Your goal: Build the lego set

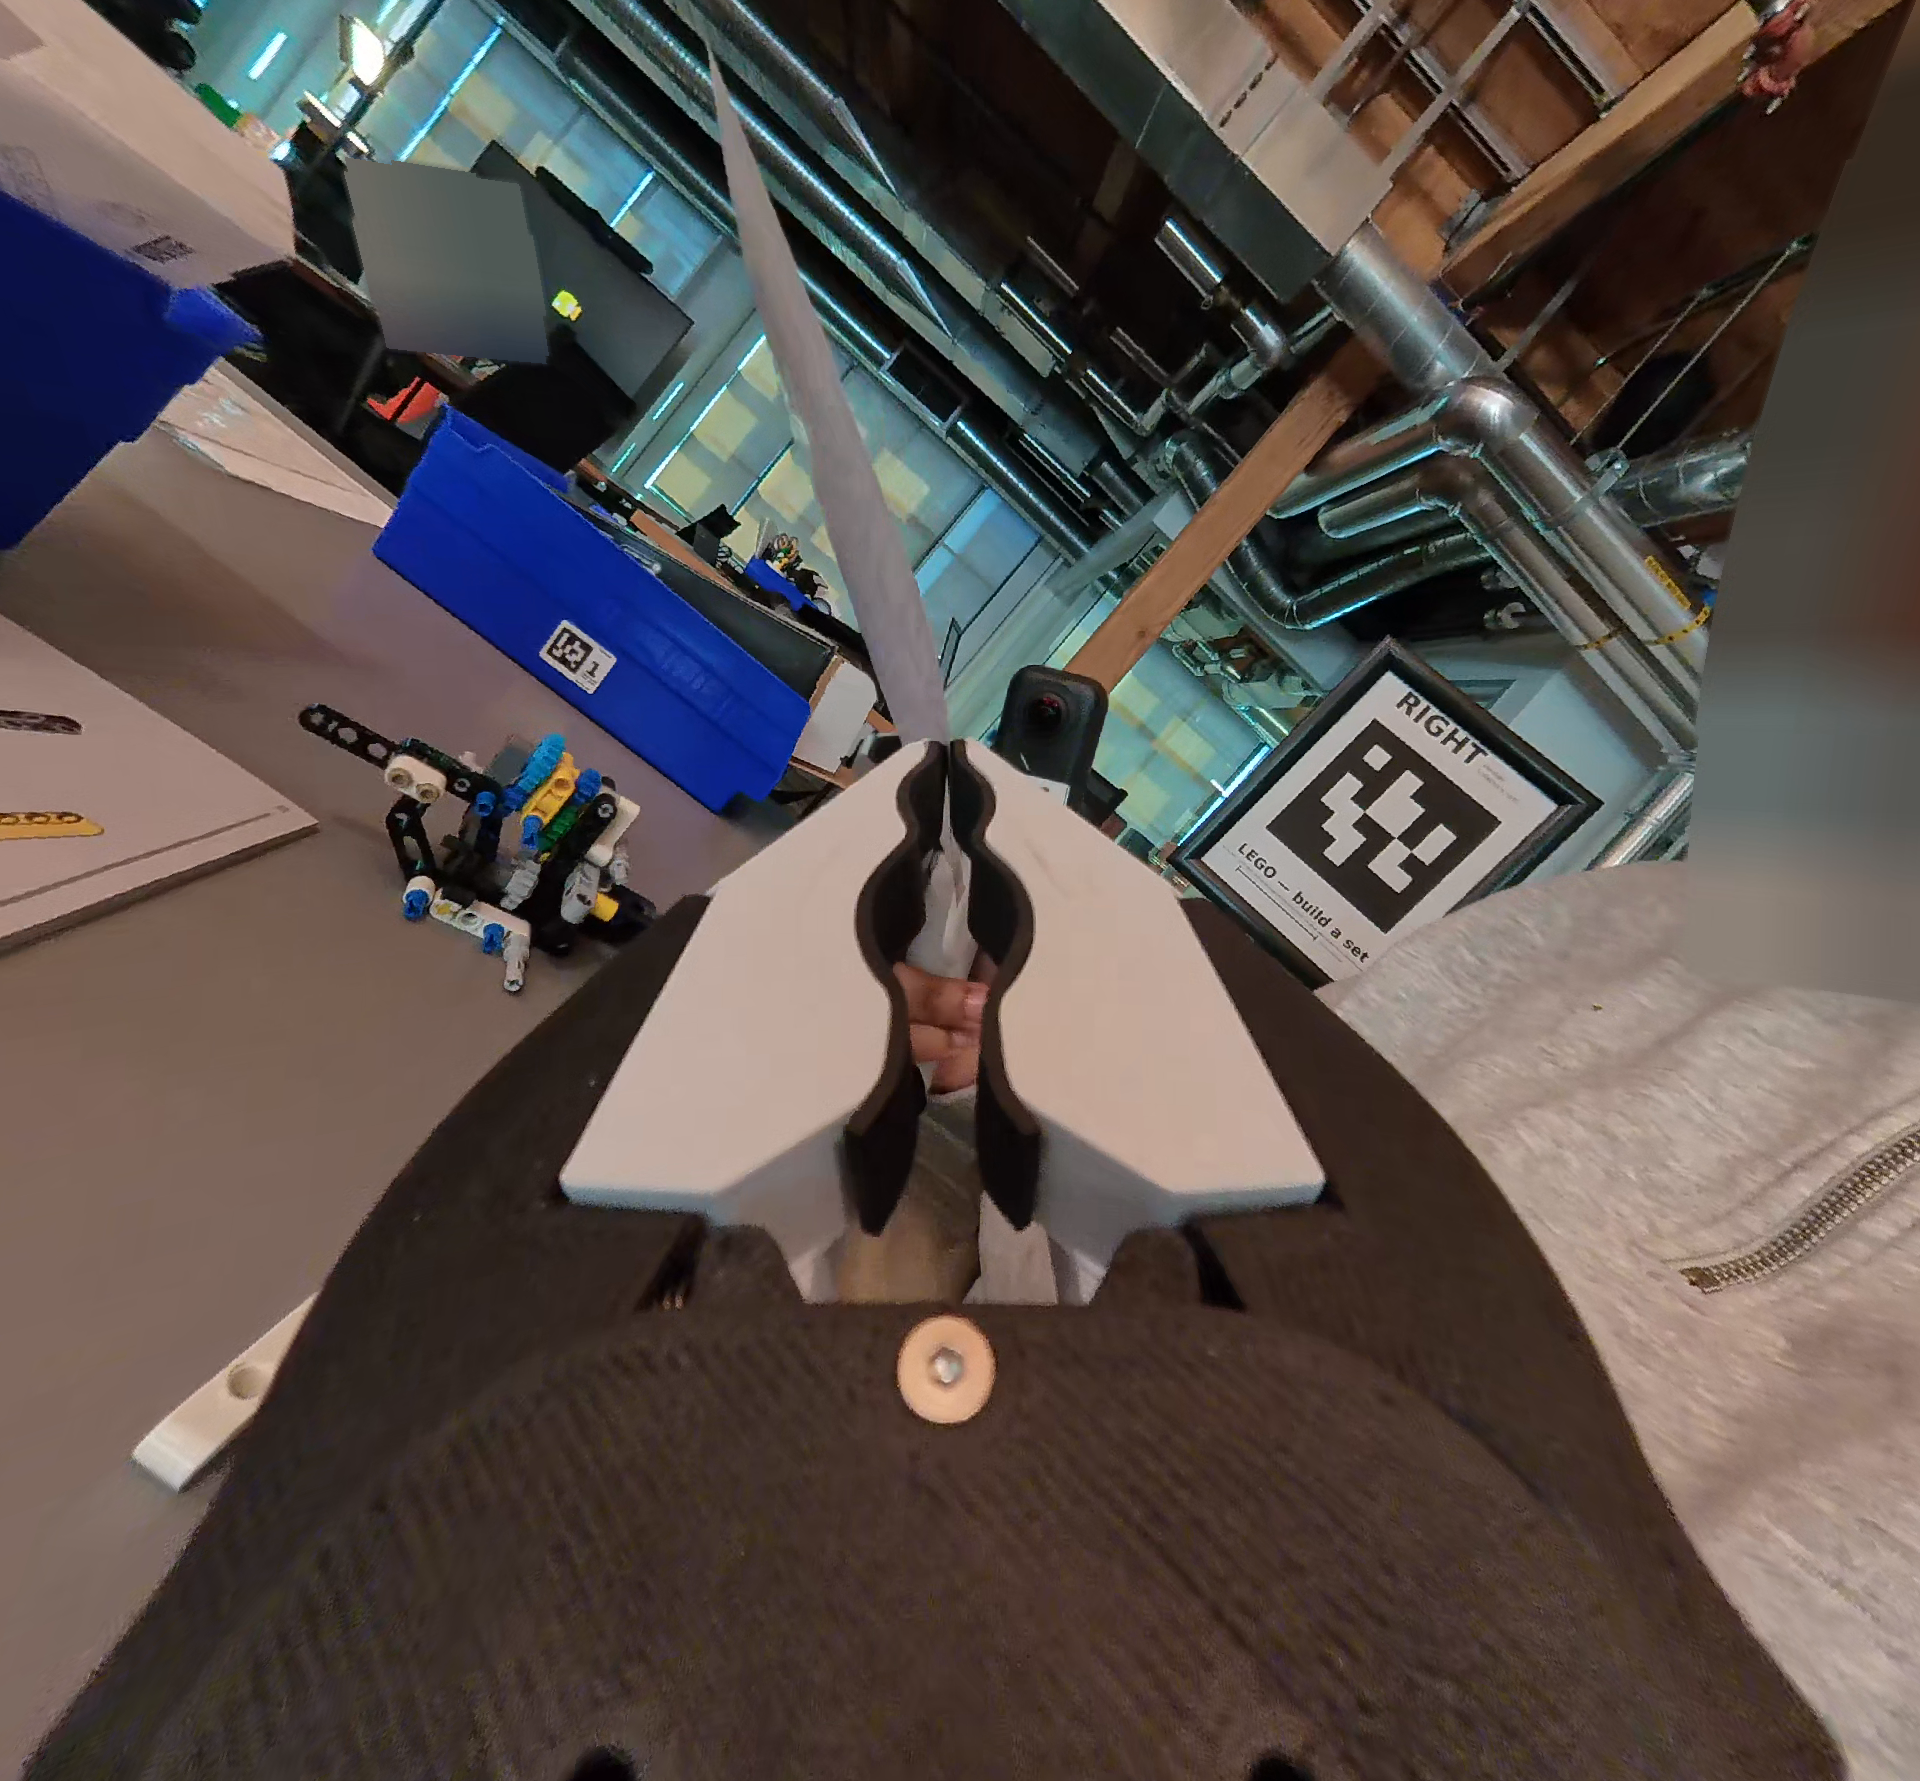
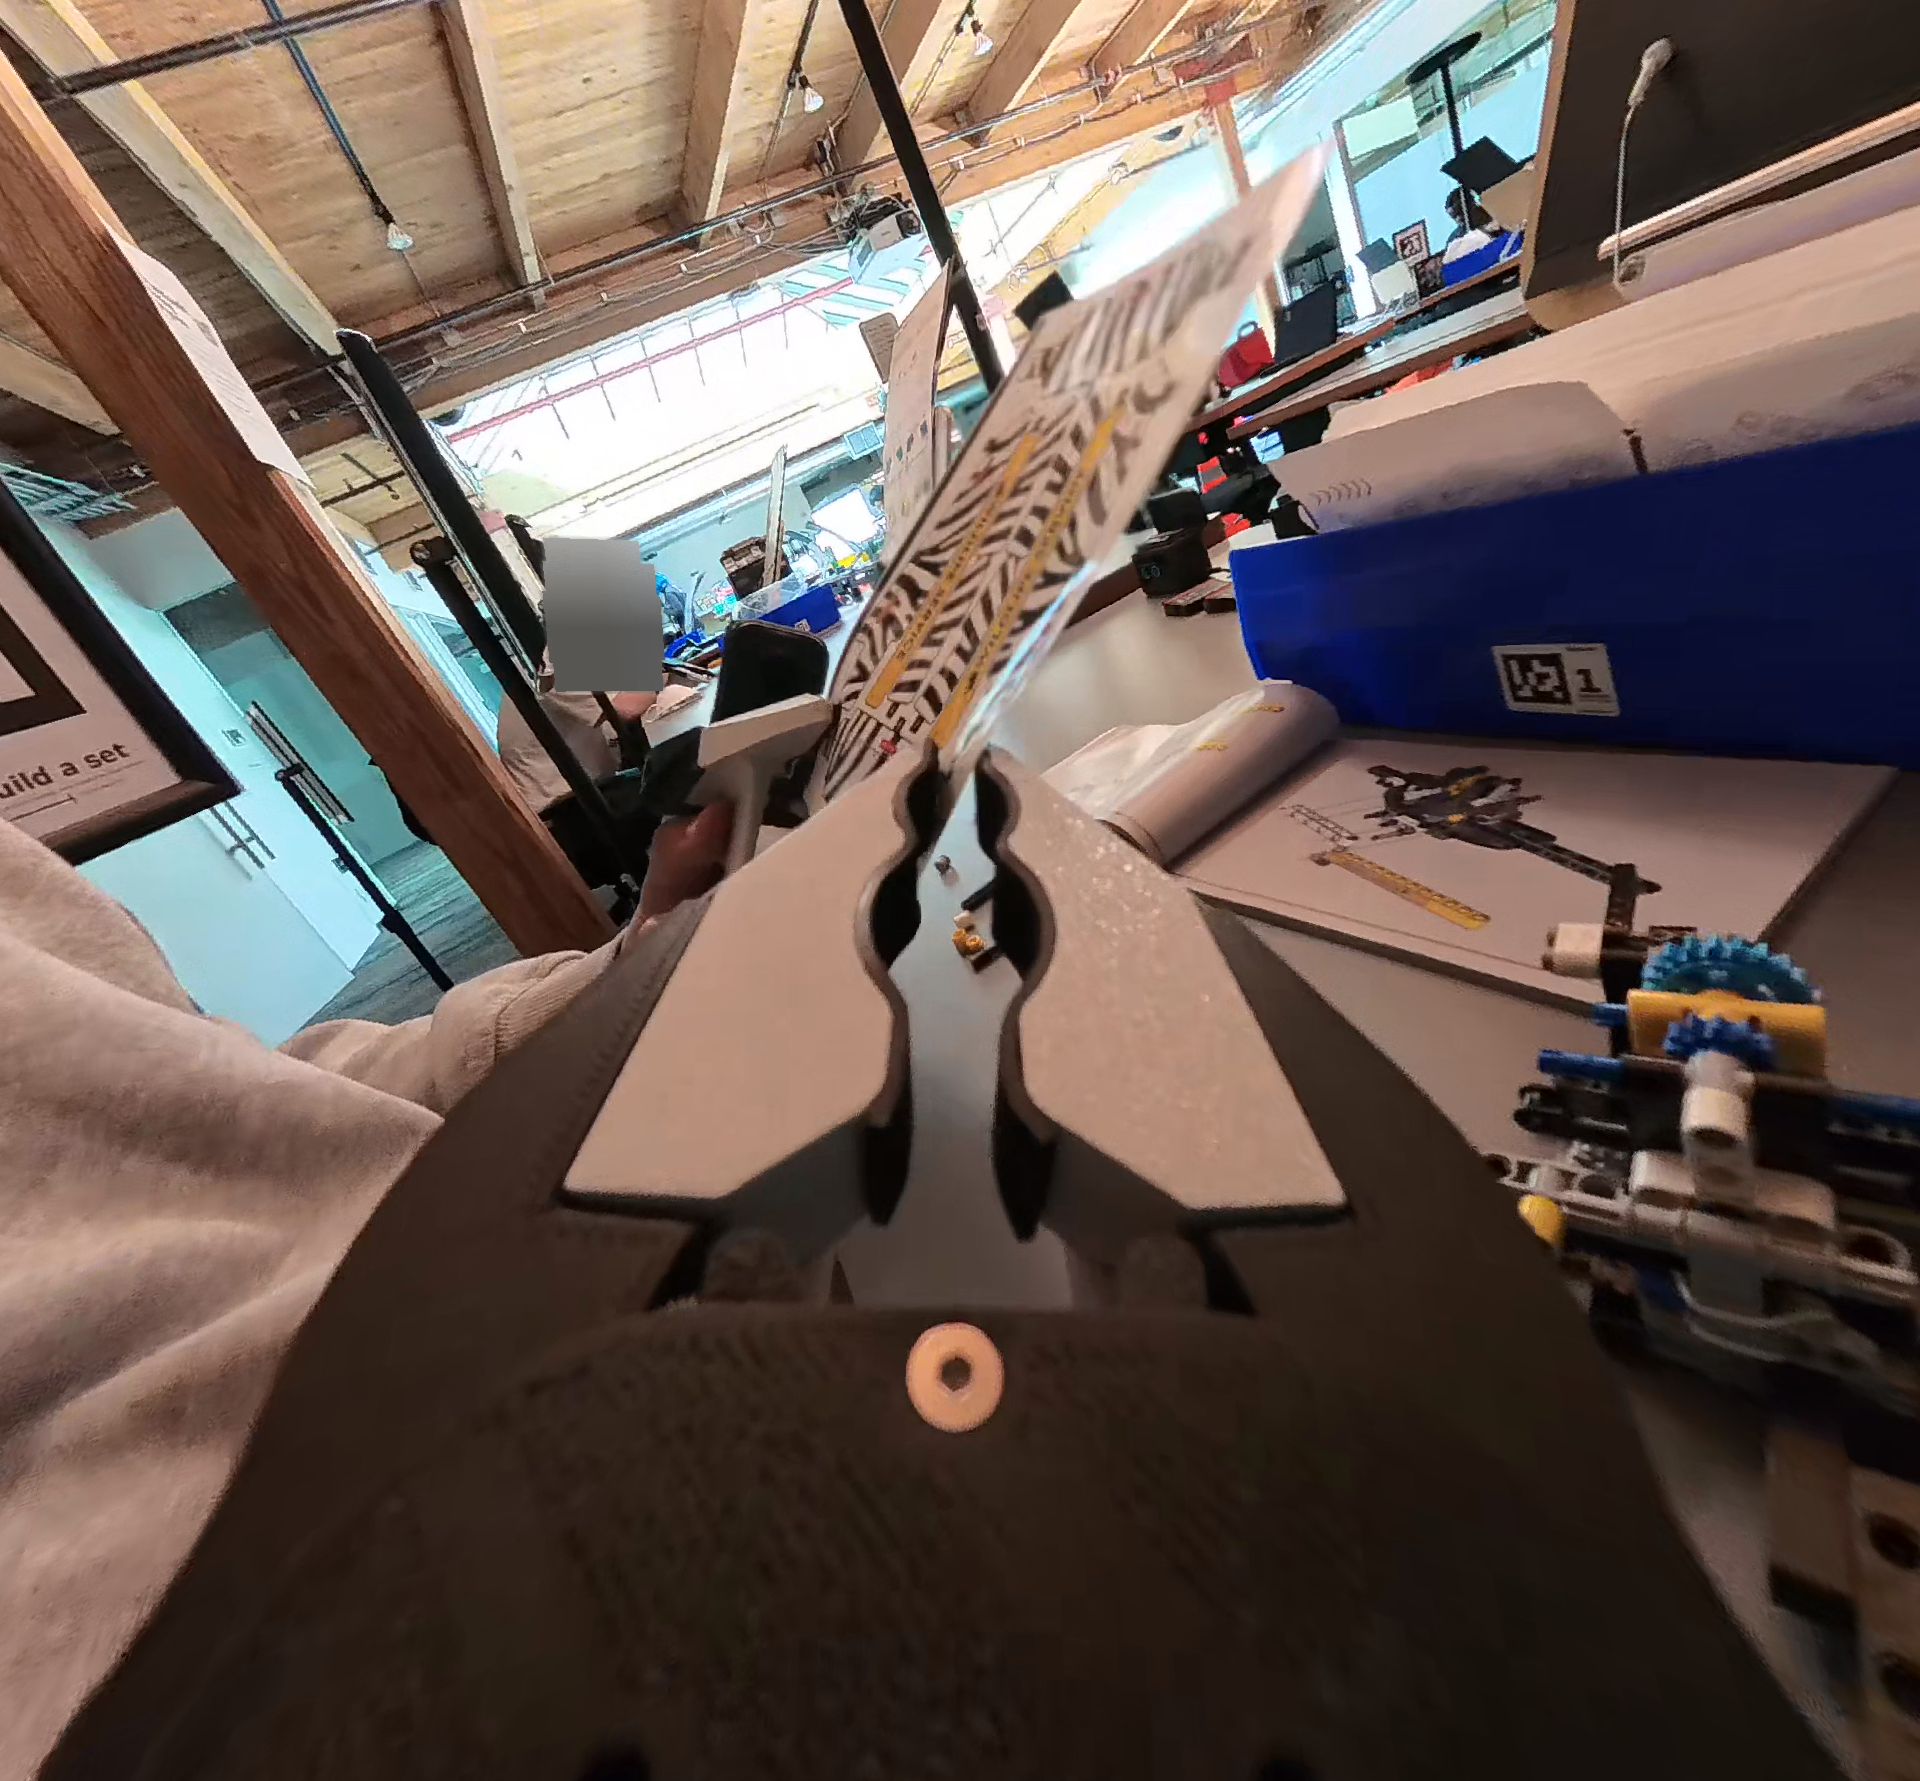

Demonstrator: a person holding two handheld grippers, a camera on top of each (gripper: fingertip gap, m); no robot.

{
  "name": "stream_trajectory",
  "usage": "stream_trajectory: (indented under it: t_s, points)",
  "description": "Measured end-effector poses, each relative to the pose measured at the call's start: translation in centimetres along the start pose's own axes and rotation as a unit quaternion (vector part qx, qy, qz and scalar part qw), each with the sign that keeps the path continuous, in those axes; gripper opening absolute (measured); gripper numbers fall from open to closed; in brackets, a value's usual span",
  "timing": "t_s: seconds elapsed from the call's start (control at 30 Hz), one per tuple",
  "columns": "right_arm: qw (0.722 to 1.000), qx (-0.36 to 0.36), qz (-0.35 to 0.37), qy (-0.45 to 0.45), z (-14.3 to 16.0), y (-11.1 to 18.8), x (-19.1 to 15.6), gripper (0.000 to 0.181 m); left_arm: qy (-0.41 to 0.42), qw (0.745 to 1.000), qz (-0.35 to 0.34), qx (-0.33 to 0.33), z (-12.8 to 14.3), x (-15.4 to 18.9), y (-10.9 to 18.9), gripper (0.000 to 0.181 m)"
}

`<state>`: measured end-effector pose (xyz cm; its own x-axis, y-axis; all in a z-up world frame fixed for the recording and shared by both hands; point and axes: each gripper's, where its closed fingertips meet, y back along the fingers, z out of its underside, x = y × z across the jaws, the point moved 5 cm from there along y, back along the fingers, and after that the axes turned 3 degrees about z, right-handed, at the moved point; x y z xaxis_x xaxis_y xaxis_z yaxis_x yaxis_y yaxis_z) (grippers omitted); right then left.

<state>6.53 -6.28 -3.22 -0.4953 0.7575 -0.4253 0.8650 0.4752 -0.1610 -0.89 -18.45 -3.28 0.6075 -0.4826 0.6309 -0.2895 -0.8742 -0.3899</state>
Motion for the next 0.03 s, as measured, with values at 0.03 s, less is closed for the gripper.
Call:
stream_trajectory:
  t_s: [0.03]
  points:
    - [1.0, -0.004, 0.003, 0.005, 0.09, -0.04, 0.08, 0.007, 0.002, 1.0, 0.0, -0.002, -0.05, -0.12, 0.08, 0.0]
